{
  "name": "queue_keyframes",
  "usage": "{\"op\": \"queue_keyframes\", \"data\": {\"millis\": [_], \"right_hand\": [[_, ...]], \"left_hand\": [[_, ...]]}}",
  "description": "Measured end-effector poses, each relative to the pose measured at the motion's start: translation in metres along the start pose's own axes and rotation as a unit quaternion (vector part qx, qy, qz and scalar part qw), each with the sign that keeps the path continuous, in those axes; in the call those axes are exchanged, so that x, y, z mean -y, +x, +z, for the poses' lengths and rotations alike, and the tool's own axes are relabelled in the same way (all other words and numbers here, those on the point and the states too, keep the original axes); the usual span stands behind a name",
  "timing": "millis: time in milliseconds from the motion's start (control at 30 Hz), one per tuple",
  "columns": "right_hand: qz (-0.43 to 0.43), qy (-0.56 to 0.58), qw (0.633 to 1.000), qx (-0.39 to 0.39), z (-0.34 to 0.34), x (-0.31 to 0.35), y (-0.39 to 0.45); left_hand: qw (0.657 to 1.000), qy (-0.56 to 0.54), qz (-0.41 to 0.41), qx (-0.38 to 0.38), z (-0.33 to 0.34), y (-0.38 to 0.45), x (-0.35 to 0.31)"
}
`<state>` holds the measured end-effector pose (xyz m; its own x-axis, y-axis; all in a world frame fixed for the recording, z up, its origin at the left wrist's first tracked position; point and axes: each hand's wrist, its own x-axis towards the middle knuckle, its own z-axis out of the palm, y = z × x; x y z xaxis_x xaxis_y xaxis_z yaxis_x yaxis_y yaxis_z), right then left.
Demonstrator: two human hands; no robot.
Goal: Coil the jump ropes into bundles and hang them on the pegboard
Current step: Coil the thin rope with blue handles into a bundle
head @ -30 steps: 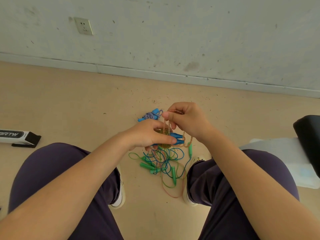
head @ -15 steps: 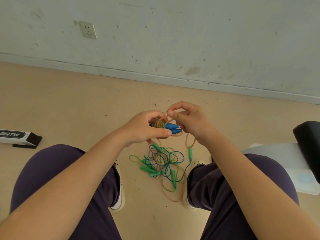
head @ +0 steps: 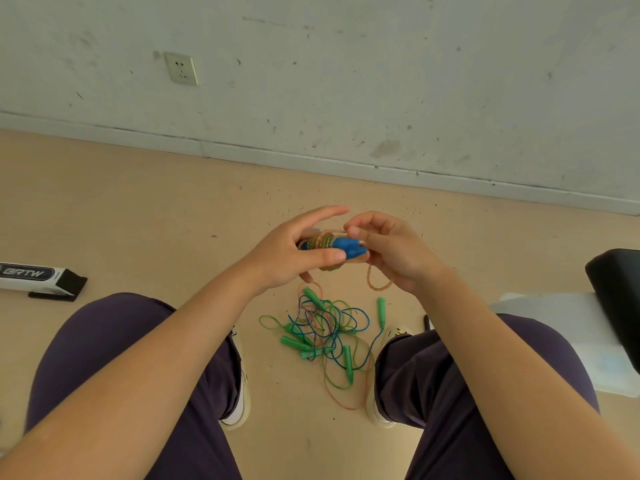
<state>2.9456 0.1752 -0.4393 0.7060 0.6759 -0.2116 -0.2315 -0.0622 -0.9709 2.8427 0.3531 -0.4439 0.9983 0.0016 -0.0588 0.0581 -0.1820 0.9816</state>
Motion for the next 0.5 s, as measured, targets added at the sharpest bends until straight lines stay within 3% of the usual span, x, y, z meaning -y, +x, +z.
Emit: {"op": "queue_keyframes", "data": {"millis": [233, 500], "right_hand": [[-0.013, -0.028, 1.0, -0.004, 0.007, -0.006, 0.0], [0.009, -0.178, 0.983, -0.041, 0.018, -0.002, -0.003]], "left_hand": [[0.982, -0.136, -0.046, -0.125, 0.003, 0.004, 0.001], [0.955, -0.129, -0.109, -0.242, 0.002, 0.011, 0.008]]}}
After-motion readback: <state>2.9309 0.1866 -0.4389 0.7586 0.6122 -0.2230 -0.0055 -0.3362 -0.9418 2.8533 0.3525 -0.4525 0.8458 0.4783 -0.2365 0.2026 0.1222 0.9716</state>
